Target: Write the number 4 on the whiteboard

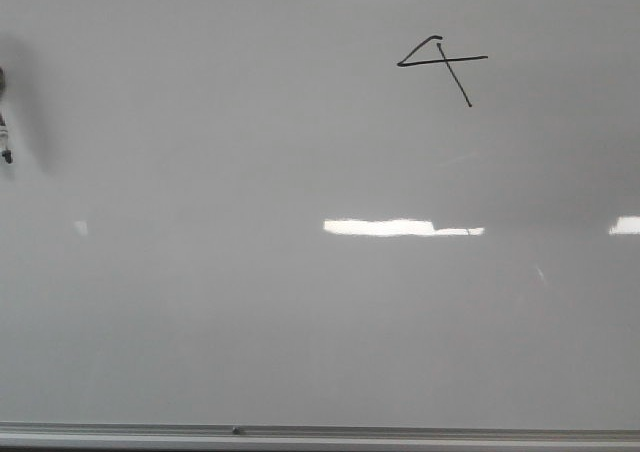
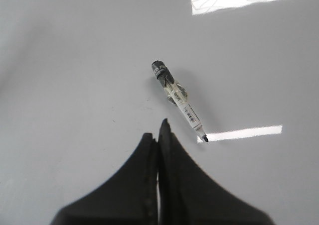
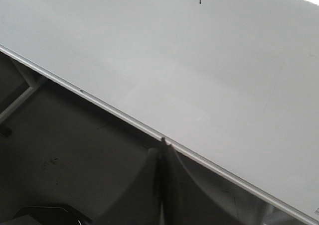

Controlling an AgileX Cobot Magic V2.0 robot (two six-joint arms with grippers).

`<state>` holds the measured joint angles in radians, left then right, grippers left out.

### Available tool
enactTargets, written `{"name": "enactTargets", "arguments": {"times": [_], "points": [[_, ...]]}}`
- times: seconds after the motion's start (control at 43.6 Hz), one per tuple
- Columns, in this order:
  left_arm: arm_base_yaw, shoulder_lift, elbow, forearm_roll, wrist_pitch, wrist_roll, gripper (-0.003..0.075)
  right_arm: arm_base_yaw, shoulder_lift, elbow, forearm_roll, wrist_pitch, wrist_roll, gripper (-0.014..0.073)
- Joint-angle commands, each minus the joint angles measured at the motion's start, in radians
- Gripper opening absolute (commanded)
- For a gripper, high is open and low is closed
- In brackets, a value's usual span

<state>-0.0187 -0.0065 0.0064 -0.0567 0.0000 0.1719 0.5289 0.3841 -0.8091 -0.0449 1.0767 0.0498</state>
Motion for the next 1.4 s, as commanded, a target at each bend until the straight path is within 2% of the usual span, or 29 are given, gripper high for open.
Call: {"name": "enactTargets", "arguments": {"times": [0.0,0.757,0.849,0.987,1.148,1.377], "points": [[-0.001,-0.015,0.006,0.000,-0.088,0.002,-0.0020,-0.003,0.011,-0.021,-0.013,-0.071,0.000,-0.0071],[-0.001,-0.015,0.006,0.000,-0.088,0.002,-0.0020,-0.003,0.010,-0.017,-0.013,-0.073,0.000,-0.0071],[-0.001,-0.015,0.006,0.000,-0.088,0.002,-0.0020,-0.050,-0.026,0.019,-0.016,-0.092,-0.001,-0.0071],[-0.001,-0.013,0.006,0.000,-0.088,0.002,-0.0020,-0.208,-0.121,0.173,-0.052,-0.290,-0.001,-0.0071],[-0.001,-0.013,0.006,0.000,-0.088,0.002,-0.0020,-0.381,-0.268,0.427,-0.027,-0.642,-0.001,-0.0071],[-0.001,-0.013,0.006,0.000,-0.088,0.002,-0.0020,-0.453,-0.414,0.706,-0.023,-0.942,-0.001,-0.0071]]}}
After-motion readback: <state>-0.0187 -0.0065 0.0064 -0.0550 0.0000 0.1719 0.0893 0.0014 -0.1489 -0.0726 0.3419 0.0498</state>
